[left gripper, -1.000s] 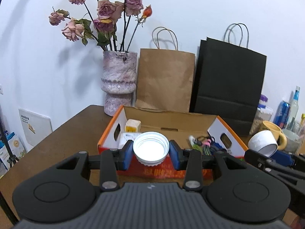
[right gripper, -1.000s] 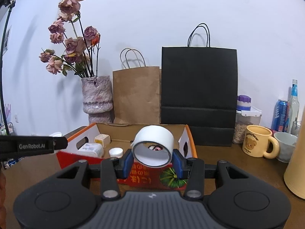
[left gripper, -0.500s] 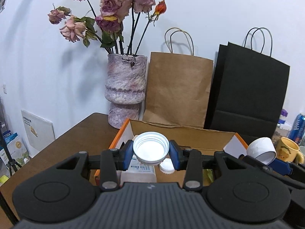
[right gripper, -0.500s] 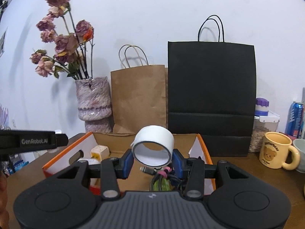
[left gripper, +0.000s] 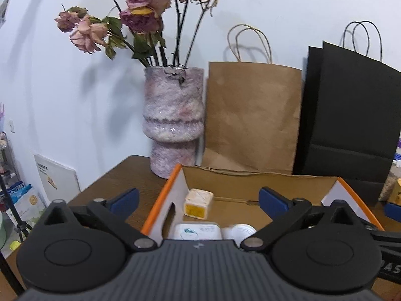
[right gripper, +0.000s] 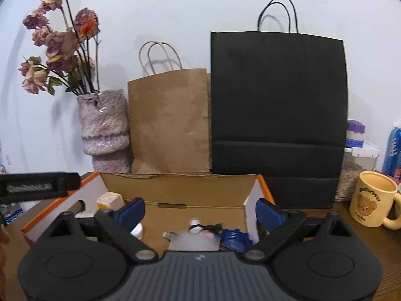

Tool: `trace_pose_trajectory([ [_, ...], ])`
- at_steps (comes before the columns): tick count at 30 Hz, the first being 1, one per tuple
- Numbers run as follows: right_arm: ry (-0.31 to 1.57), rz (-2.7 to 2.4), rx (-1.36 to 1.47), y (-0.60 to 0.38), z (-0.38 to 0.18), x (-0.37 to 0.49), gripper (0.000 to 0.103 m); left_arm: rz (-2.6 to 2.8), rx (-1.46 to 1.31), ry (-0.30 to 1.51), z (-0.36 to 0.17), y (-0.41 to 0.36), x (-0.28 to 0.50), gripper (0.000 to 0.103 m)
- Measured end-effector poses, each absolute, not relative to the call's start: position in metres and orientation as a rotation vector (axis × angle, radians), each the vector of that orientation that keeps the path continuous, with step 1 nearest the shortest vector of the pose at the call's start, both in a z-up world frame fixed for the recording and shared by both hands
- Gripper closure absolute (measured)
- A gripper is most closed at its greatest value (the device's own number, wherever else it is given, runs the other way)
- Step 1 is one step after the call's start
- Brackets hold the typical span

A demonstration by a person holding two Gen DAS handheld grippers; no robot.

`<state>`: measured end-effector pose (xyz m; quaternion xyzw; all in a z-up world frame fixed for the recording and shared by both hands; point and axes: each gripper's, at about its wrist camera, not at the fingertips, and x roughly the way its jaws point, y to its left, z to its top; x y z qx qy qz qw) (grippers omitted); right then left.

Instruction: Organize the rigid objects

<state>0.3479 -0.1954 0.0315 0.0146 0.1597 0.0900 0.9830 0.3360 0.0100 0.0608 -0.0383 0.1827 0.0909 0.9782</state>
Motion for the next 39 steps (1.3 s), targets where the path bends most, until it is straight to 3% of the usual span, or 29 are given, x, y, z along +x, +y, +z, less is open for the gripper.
trace_pose_trajectory([
  [16,0.285,0.166,0.002,-0.211,0.05,0.307,0.0,0.172,-0.044,0.375,0.07,0.012,0.311,0.0],
  [29,0.245,0.172,0.01,-0.242,0.079,0.186,0.0,0.074,-0.012,0.364,0.088,0.002,0.203,0.0],
  [39,0.273,0.163,0.037,-0.253,0.061,0.093,0.0,0.045,-0.009,0.395,0.078,0.004,0.105,0.0],
])
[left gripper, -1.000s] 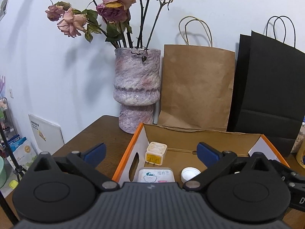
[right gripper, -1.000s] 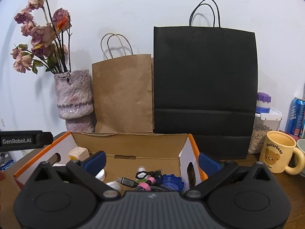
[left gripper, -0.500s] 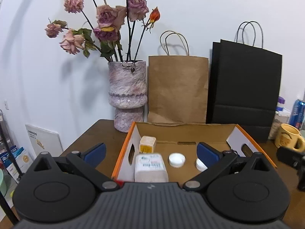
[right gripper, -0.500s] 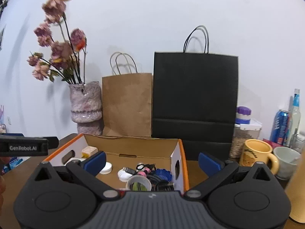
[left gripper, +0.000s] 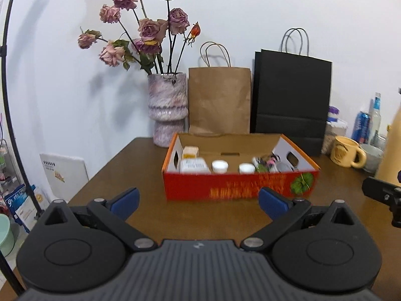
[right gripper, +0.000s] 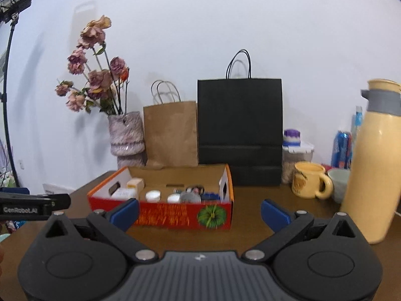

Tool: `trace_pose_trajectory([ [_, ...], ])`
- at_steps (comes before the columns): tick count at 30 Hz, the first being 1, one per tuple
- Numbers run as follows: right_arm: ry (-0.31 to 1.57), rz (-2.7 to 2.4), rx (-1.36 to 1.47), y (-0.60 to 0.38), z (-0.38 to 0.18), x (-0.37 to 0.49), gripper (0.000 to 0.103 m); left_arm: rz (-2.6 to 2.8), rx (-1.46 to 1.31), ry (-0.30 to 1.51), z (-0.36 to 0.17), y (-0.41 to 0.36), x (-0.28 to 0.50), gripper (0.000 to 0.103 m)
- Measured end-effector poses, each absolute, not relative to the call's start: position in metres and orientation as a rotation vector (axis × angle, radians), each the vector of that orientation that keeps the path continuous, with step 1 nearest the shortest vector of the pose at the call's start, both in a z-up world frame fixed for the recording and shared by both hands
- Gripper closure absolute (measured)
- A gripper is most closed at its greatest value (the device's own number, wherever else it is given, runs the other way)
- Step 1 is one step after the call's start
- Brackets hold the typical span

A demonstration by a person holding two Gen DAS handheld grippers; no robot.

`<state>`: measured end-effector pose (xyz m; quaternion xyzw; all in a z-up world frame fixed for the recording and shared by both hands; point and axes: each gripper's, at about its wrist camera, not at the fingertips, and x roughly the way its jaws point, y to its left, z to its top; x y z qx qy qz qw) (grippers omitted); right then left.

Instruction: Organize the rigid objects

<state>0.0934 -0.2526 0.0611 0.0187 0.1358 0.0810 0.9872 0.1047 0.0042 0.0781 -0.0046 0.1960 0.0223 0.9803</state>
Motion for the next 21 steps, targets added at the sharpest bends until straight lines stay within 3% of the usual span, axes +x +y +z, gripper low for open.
trace_pose_trajectory([
  [21,0.358,0.179,0.0,-0.246,0.027,0.026,0.0,-0.004,0.019,0.487,0.042,0.0,0.036,0.0],
])
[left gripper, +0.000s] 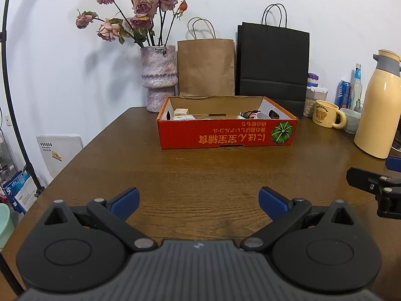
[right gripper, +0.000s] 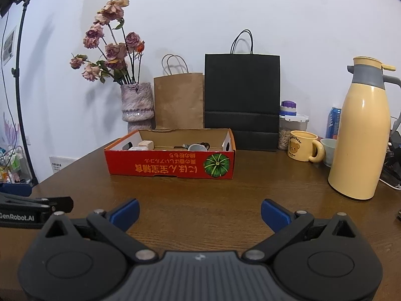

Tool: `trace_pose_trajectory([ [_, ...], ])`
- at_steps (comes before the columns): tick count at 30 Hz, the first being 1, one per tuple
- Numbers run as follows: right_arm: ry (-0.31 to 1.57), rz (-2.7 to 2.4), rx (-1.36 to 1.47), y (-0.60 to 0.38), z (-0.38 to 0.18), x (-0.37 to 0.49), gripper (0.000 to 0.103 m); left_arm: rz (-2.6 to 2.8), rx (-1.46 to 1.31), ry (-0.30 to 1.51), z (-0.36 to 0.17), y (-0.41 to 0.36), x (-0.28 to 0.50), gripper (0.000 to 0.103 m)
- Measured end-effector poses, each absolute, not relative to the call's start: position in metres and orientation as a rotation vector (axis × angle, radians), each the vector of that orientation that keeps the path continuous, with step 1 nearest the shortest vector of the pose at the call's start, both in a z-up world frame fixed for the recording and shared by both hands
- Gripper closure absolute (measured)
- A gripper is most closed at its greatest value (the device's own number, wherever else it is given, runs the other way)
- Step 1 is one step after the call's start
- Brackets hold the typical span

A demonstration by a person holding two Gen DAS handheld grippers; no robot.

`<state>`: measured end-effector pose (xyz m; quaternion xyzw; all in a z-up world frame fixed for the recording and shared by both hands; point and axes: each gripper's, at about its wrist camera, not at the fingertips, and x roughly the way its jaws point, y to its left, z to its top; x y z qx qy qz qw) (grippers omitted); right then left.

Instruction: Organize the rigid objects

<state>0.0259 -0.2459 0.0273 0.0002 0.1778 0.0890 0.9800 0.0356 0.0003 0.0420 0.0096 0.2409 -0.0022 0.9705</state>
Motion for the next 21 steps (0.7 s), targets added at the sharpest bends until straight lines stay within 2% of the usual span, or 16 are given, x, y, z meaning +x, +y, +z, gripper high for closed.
trace_pose_trajectory([
  [21,0.365,0.178,-0.007,-0.244,0.0266,0.0265,0.0,-0.01,0.013,0.492,0.0405,0.0011,0.0357,0.0],
])
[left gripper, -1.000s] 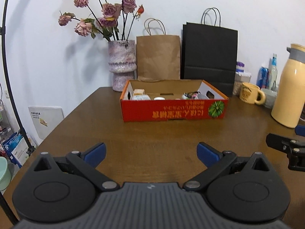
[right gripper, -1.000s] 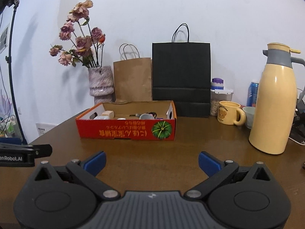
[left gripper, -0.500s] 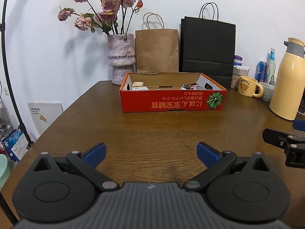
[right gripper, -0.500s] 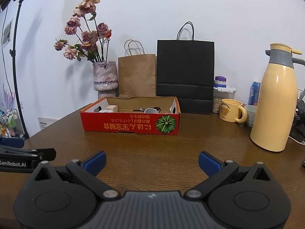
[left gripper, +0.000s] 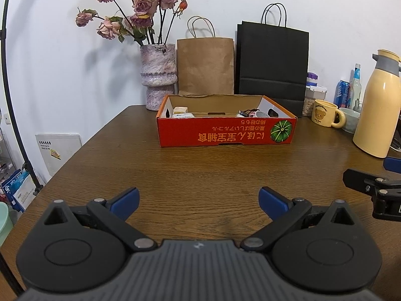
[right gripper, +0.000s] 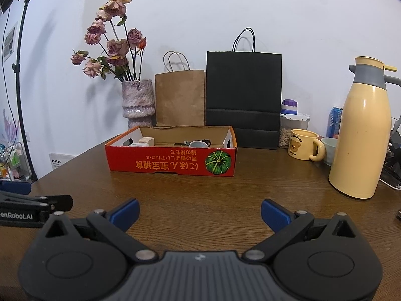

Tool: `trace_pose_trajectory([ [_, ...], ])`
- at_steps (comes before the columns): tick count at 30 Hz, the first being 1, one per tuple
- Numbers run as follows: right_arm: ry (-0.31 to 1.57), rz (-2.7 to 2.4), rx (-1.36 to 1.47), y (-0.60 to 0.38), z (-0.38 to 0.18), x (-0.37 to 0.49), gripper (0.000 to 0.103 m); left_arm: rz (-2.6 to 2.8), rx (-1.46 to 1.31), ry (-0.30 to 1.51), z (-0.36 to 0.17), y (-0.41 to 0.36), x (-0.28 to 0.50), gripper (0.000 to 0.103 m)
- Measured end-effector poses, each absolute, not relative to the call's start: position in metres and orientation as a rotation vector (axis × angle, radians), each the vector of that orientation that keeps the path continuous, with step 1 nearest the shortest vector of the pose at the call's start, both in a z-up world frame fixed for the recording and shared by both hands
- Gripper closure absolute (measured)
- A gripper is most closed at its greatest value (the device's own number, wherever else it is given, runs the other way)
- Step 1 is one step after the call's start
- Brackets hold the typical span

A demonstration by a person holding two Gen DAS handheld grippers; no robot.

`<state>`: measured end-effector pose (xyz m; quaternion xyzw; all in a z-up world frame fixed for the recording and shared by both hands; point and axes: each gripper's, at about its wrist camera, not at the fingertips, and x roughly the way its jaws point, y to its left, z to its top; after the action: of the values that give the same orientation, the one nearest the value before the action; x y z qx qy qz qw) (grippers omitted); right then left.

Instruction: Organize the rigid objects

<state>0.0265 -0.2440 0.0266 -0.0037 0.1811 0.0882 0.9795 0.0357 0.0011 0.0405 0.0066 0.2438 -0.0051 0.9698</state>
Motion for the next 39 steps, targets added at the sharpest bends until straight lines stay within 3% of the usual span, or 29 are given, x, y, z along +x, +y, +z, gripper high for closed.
trace_pose_trajectory([
  [39,0.372,0.178,-0.01,-0.2451,0.0223,0.0277,0.0,-0.014,0.017,0.477,0.0383,-0.0001,0.0322,0.0],
])
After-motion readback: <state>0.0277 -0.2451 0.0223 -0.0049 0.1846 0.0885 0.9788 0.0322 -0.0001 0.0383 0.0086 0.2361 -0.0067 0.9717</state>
